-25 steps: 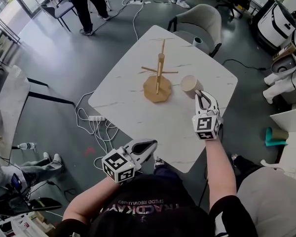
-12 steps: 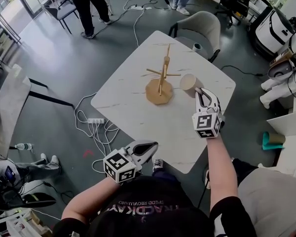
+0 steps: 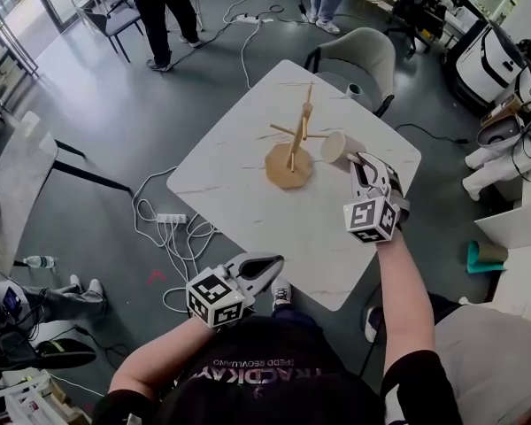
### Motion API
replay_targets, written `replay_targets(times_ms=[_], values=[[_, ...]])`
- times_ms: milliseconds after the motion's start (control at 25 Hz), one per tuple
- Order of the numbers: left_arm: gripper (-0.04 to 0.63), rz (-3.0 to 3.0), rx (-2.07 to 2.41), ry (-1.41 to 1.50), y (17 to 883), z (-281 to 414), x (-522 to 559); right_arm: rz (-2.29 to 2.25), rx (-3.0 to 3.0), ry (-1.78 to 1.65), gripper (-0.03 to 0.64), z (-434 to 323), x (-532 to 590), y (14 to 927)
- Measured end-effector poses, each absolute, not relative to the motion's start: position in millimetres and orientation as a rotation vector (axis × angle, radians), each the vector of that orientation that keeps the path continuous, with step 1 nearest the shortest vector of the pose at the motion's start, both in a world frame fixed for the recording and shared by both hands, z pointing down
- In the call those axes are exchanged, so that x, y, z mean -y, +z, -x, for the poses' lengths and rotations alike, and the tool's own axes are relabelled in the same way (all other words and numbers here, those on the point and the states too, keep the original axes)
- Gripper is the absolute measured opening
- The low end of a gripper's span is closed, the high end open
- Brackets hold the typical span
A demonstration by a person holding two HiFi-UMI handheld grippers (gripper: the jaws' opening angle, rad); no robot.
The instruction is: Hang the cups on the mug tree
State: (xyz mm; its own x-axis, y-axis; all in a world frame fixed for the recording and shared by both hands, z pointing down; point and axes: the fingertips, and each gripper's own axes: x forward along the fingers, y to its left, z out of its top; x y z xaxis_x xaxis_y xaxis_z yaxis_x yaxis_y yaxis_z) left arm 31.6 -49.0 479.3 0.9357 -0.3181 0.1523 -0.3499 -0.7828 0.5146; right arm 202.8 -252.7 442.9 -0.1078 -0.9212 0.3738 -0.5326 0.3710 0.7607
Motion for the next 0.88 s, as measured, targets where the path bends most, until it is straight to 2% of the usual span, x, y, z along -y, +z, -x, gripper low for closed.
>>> replay_targets(times_ms=[880], values=[[-0.003, -2.542, 0.480, 0.056, 479, -18, 41, -1.027, 1.608, -0.748, 0.031, -156, 276, 442]])
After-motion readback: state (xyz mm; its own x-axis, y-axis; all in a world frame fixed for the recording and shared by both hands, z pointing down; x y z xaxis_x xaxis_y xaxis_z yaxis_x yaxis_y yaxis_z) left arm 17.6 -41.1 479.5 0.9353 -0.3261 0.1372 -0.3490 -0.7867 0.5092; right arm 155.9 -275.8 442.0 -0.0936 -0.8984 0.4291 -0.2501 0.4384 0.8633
